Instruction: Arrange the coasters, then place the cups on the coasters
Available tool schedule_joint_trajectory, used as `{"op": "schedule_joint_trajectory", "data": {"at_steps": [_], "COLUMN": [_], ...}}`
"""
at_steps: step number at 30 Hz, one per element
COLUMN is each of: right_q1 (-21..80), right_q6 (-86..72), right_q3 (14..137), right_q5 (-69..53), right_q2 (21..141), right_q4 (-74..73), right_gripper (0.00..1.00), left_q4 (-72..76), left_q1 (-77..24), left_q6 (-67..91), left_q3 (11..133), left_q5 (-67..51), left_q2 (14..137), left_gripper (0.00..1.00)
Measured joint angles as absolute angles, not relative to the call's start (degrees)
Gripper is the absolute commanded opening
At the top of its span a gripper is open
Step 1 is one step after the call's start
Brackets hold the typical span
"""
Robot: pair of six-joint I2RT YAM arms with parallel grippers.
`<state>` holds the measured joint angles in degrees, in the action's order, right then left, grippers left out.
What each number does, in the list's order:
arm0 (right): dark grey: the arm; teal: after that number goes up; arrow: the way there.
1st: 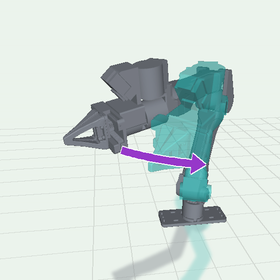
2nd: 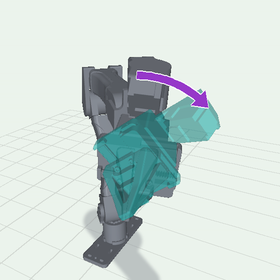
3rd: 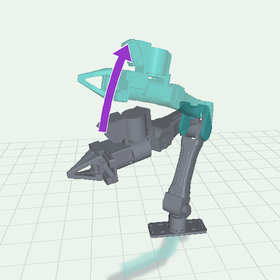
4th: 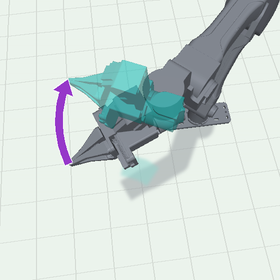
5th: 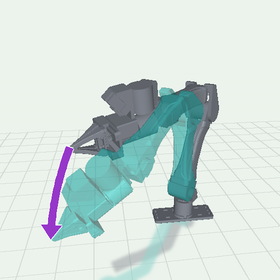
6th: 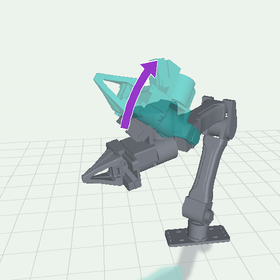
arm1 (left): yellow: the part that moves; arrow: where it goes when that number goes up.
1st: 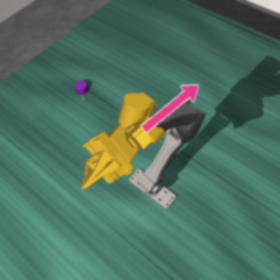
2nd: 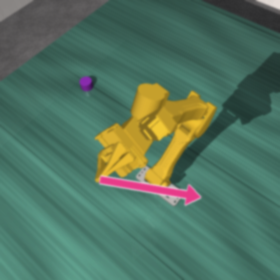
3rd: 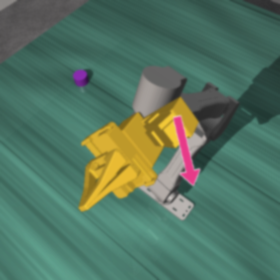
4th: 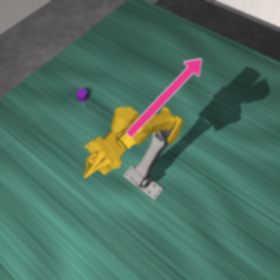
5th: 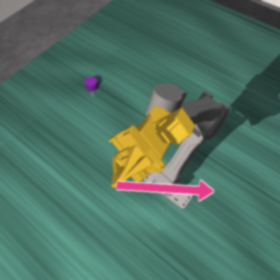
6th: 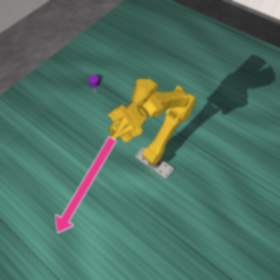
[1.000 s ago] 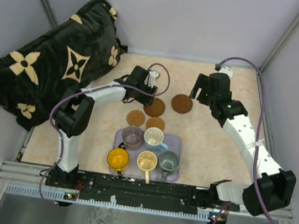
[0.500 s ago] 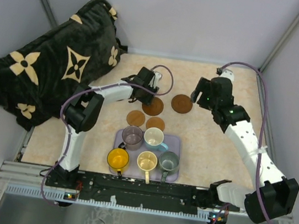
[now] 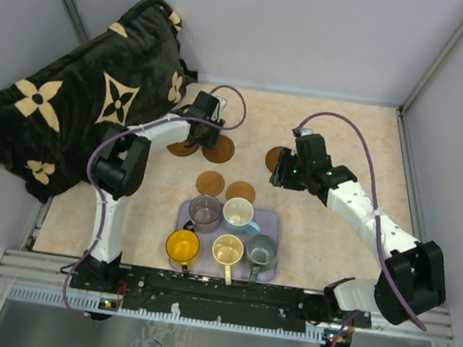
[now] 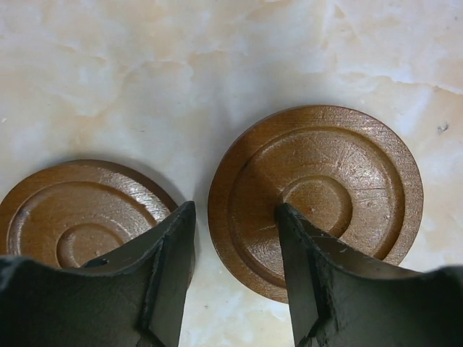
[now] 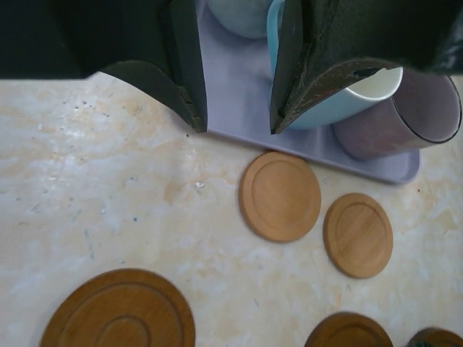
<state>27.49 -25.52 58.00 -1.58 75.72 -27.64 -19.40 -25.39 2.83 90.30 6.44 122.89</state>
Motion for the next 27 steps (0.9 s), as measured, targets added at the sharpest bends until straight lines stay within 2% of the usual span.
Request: {"op": "schedule_joint_trajectory", "data": {"at_steps": [6, 11, 19, 27], "right_q1": [28.8, 30.4, 32.8, 35.6], "right_q6": [-26.0, -26.3, -26.6, -26.5], "right_q3": [56.6, 56.2, 56.4, 60.4], "right_q5": [-6.2, -9.2, -11.8, -12.6], "right_q2": [81.1, 84.9, 91.4, 100.7], "right_q4": [-24.8, -22.4, -19.0, -17.8], "right_gripper": [0.37, 0.33, 0.29, 0.28], "left_q4": [-19.7, -19.5, -17.7, -17.2], "left_q1": [-24.5, -24.7, -24.7, -24.7], "left_q6": [3.0, 3.3, 5.2, 7.9], "left_q3": [89.7, 87.6, 83.0, 71.3], "left_q5": [5.8, 4.4, 3.4, 3.6], "left_q2": [121.7, 117.0, 106.1, 98.7], "left_gripper": [0.64, 0.66, 0.64, 0.63]}}
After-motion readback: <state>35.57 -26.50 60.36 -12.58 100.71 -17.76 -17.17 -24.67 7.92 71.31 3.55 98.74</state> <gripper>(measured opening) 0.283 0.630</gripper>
